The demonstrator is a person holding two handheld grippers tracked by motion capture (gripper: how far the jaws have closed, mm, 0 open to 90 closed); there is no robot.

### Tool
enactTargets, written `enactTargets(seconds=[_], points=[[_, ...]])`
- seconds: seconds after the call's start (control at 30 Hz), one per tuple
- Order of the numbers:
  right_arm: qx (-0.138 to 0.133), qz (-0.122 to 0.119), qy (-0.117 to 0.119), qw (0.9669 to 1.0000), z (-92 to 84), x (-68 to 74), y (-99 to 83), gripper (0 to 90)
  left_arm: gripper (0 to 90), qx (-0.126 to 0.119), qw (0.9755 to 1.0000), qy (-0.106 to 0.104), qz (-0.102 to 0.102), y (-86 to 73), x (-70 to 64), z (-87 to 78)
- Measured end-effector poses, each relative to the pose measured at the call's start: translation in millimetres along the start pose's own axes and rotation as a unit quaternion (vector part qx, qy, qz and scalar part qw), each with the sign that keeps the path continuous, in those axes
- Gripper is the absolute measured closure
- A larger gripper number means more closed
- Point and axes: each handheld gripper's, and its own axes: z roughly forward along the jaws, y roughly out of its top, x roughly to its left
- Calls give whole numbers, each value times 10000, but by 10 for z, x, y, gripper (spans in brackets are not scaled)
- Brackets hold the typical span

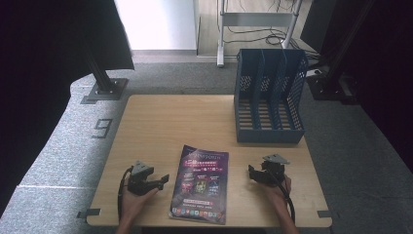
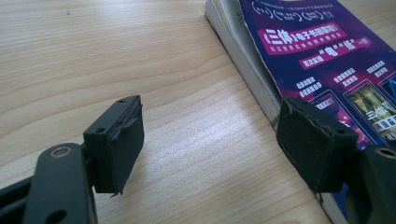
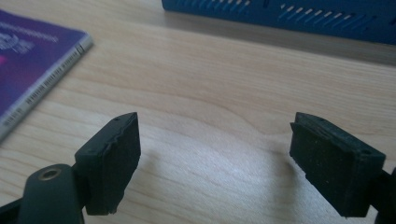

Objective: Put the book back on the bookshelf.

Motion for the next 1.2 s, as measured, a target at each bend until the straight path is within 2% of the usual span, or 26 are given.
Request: enactTargets(seconds=[0.27,0.53,0.7,0.9,1.1,1.2], points=[[-58,21,265,9996,-46,34,28,159,236,-24,10000,-34,-57,-9,-4,-14],[-178,-11,463,9988,-98,110,85,166,236,26,10000,-75,-20,-19,-29,14],[-287,-42,563,9980,-124,185,103,181,236,1,9999,-107,-38,-16,-41,10],[-362,-73,807,9961,-156,283,126,197,235,34,9999,-136,-9,-7,-68,46],[-401,-97,903,9951,-166,378,135,205,234,91,9998,-119,99,-12,-98,74],[-455,-110,959,9943,-199,466,136,214,234,52,9998,-157,64,-5,-98,66]])
